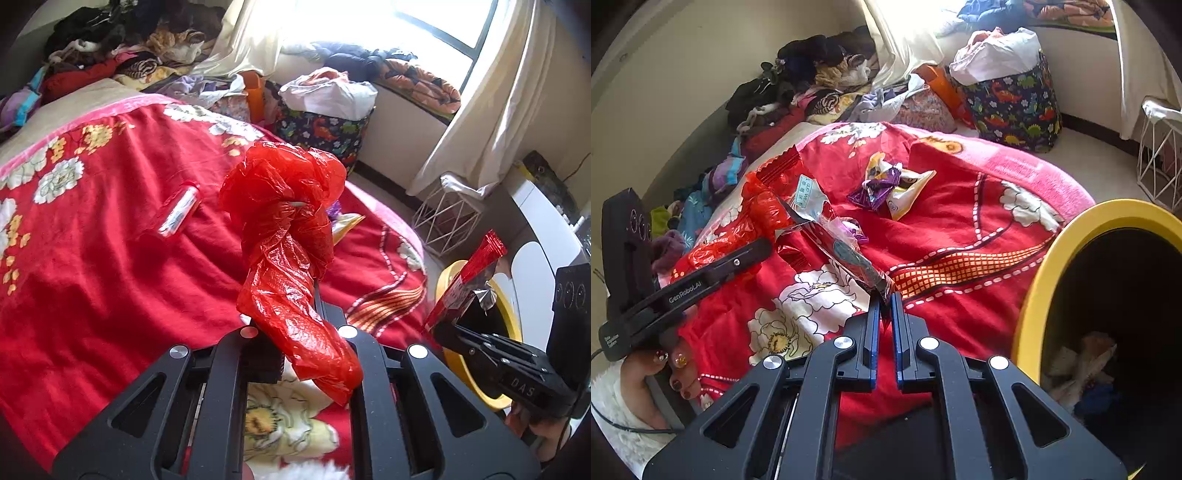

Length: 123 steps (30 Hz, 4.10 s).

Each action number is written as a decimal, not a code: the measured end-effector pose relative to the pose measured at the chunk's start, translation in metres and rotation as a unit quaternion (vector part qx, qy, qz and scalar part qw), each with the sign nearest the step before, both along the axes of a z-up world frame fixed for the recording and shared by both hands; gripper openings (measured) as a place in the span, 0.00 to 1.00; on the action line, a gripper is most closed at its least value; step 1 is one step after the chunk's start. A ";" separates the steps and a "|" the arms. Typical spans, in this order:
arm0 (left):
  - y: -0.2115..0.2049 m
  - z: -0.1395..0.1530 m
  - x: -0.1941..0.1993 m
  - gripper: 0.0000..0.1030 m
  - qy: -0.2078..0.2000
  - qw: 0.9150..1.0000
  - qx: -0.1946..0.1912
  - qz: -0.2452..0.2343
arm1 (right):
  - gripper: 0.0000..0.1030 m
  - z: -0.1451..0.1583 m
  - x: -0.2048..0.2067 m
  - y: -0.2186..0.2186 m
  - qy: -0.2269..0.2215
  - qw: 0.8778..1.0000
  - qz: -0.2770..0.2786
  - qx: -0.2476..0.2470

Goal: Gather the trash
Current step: 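Carry the red plastic bag and red snack bag over the yellow-rimmed bin, then open both tools to drop both bags into the bin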

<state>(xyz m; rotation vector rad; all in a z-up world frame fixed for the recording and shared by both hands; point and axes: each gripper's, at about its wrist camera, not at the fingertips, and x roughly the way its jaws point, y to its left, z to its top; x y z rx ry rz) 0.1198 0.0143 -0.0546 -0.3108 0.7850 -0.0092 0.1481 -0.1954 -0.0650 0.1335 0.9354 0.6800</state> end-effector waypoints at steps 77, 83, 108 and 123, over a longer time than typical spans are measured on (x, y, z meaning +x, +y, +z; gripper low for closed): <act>-0.199 0.011 0.005 0.06 -0.024 0.973 0.022 -0.227 | 0.06 0.011 -0.018 -0.206 -0.003 0.976 -0.218 0.023; -0.216 0.003 0.009 0.06 -0.014 0.969 0.026 -0.246 | 0.06 0.002 -0.019 -0.222 0.010 0.971 -0.238 0.022; -0.237 -0.012 0.019 0.90 -0.009 0.970 0.036 -0.240 | 0.55 -0.010 -0.022 -0.253 0.039 0.954 -0.295 0.035; -0.190 0.005 0.011 0.90 -0.037 0.984 0.035 -0.168 | 0.68 0.009 -0.024 -0.228 0.009 0.959 -0.281 0.036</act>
